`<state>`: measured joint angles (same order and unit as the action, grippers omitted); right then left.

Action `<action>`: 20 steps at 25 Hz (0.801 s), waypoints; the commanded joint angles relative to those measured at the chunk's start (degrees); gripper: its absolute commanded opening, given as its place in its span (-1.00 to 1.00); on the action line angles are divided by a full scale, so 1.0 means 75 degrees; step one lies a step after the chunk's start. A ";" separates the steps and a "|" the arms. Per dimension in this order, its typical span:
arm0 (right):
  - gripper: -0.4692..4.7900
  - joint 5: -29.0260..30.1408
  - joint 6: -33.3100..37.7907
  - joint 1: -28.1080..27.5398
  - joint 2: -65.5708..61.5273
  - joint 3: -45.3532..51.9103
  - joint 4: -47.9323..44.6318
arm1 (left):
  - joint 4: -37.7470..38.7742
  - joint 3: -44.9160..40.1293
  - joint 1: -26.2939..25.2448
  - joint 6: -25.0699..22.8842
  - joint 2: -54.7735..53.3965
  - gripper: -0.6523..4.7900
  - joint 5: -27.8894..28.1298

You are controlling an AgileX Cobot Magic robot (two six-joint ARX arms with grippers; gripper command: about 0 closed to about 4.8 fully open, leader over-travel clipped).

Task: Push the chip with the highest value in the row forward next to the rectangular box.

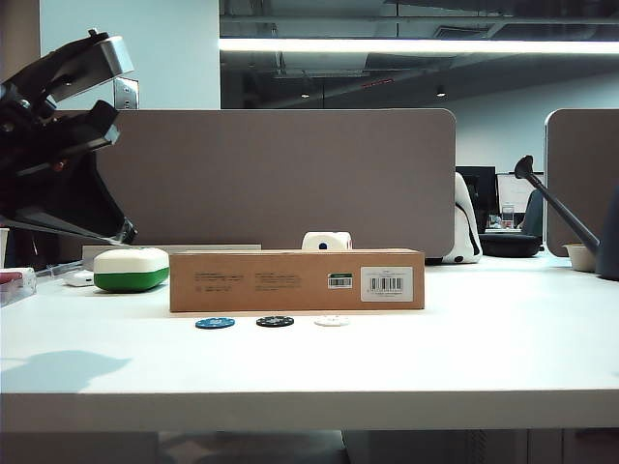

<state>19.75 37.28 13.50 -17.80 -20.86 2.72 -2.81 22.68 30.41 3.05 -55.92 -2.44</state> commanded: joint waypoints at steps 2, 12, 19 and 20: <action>-0.86 0.0393 -0.0898 0.0003 -0.1880 -0.0831 -0.0402 | -0.0096 0.0009 -0.0009 -0.0032 0.0020 -0.78 -0.0023; -0.86 0.0906 -0.2471 0.0731 -0.8096 -0.3640 -0.0332 | -0.0096 0.0009 -0.0009 -0.0029 0.0020 -0.78 -0.0026; -0.86 0.0959 -0.2891 0.1859 -1.0640 -0.5610 0.0463 | -0.0096 0.0009 -0.0012 -0.0029 0.0020 -0.78 0.0052; -0.86 0.0956 -0.2891 0.2017 -1.1004 -0.5965 0.0629 | -0.0096 0.0009 -0.0009 -0.0032 0.0020 -0.78 0.0149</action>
<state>26.79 16.05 28.05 -99.04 -63.59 6.22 -2.79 22.68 30.41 3.05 -55.90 -1.89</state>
